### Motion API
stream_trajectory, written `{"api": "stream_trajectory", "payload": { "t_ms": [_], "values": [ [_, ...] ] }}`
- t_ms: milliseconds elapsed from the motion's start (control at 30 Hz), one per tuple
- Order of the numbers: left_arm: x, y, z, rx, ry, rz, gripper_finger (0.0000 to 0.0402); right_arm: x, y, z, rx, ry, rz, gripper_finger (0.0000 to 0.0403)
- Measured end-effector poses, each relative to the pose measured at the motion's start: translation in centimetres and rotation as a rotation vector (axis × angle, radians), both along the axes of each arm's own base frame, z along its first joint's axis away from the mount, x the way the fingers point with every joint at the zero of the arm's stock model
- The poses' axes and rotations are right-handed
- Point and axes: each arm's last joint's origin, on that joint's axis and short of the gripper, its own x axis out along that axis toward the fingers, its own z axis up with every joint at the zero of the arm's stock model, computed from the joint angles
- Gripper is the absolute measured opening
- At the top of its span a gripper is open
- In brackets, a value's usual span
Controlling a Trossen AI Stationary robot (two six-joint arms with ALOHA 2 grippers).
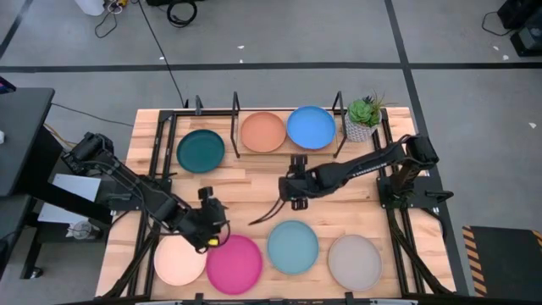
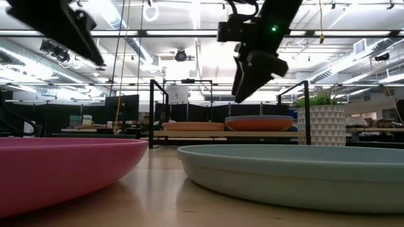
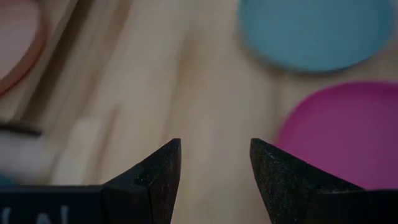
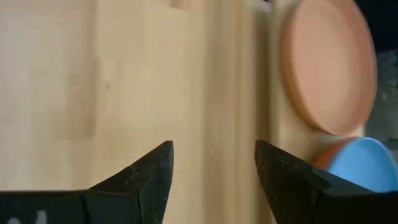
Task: Place and stack plates onto a shelf
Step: Stack the pink plate on top of the blue plate on the shelf
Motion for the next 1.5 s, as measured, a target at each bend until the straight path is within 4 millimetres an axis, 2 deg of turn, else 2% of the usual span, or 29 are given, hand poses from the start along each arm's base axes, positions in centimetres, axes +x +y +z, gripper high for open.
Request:
{"api": "stream_trajectory", "payload": {
  "t_ms": [267,400,500,600,800,1000,1200,1500],
  "values": [
    [0.0,3.9,-0.8,0.058,0.154,0.223,0.0194,-0.3,2.5,-0.3,0.019,-0.043,0.048,0.0231],
    [0.2,5.4,-0.9,0.069,0.209,0.258,0.0186,-0.7,3.9,-0.4,0.024,-0.045,0.058,0.0231],
    [0.5,5.7,-1.0,0.044,0.24,0.222,0.0179,-1.2,5.0,-0.5,0.028,-0.035,0.069,0.0231],
    [1.0,4.9,-0.9,-0.053,0.236,0.114,0.0174,-1.9,5.9,-0.6,0.005,-0.016,0.059,0.0231],
    [2.1,2.0,-0.5,-0.287,0.149,-0.059,0.0172,-2.7,6.8,-0.6,-0.043,-0.018,0.033,0.0231],
    [2.6,-0.3,-3.7,-0.333,0.28,-0.075,0.0172,-2.8,7.0,-0.6,-0.034,-0.027,0.022,0.0231],
    [3.4,-0.9,-6.4,-0.342,0.379,-0.068,0.0172,-2.7,7.0,-0.6,-0.033,-0.029,0.022,0.0231],
    [4.1,-1.3,-7.9,-0.37,0.41,-0.069,0.0167,-2.7,7.0,-0.6,-0.034,-0.03,0.023,0.0231]
  ]
}}
